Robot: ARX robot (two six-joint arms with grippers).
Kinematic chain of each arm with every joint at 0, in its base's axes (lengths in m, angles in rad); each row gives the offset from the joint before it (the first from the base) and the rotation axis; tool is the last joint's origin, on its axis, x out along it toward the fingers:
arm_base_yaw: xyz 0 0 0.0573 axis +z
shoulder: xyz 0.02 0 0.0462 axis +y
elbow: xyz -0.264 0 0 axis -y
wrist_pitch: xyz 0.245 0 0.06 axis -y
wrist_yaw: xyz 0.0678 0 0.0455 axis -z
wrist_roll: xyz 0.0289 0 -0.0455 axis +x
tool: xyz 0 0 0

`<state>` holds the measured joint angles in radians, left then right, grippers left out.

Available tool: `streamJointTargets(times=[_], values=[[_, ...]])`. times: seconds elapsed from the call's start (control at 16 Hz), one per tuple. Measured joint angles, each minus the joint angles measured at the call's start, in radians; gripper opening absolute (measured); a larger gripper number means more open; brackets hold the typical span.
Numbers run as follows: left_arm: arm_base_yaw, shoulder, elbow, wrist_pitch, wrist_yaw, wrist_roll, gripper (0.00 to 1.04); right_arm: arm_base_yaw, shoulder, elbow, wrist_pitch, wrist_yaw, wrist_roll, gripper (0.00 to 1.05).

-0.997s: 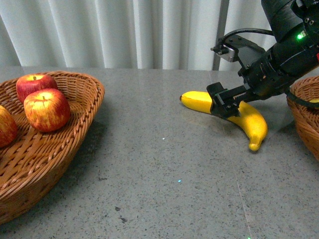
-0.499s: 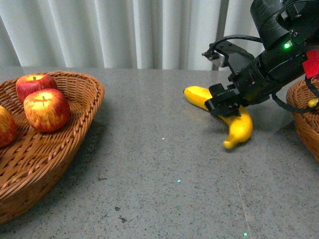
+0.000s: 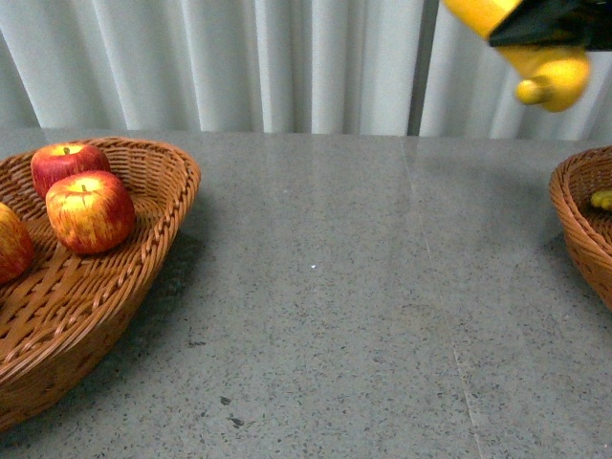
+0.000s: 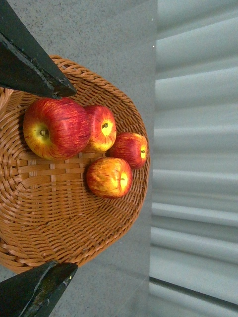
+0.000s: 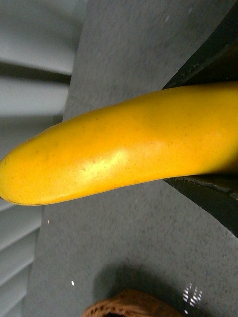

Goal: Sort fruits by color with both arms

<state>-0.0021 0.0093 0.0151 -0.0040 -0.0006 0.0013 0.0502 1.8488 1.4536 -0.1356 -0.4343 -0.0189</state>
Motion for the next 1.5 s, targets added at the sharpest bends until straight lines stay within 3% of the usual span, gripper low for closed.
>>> streamJointTargets(times=[0.25, 0.44, 0.56, 0.69, 1.0, 1.18, 1.31, 1.43, 1.5], values=[[0.0, 0.0, 0.0, 0.0, 0.0, 0.0, 0.98, -0.208, -0.082, -0.169, -0.044, 0.01, -0.063, 0.38], [0.0, 0.0, 0.0, 0.0, 0.0, 0.0, 0.98, -0.353, -0.188, -0.299, -0.037, -0.081, -0.15, 0.38], [0.0, 0.0, 0.0, 0.0, 0.0, 0.0, 0.98, -0.51, -0.332, -0.459, -0.121, -0.198, -0.344, 0.38], [0.0, 0.0, 0.0, 0.0, 0.0, 0.0, 0.98, -0.529, -0.329, -0.536, -0.144, -0.211, -0.433, 0.39], [0.0, 0.0, 0.0, 0.0, 0.0, 0.0, 0.98, -0.496, -0.357, -0.523, -0.115, -0.256, -0.431, 0.98], [0.0, 0.0, 0.0, 0.0, 0.0, 0.0, 0.98, -0.413, -0.449, -0.5, 0.079, -0.336, -0.261, 0.98], [0.0, 0.0, 0.0, 0.0, 0.0, 0.0, 0.98, -0.356, -0.514, -0.499, 0.228, -0.329, -0.065, 0.98], [0.0, 0.0, 0.0, 0.0, 0.0, 0.0, 0.98, -0.309, -0.579, -0.523, 0.253, -0.31, 0.074, 0.98], [0.0, 0.0, 0.0, 0.0, 0.0, 0.0, 0.98, -0.26, -0.627, -0.605, 0.41, -0.15, 0.075, 0.91]])
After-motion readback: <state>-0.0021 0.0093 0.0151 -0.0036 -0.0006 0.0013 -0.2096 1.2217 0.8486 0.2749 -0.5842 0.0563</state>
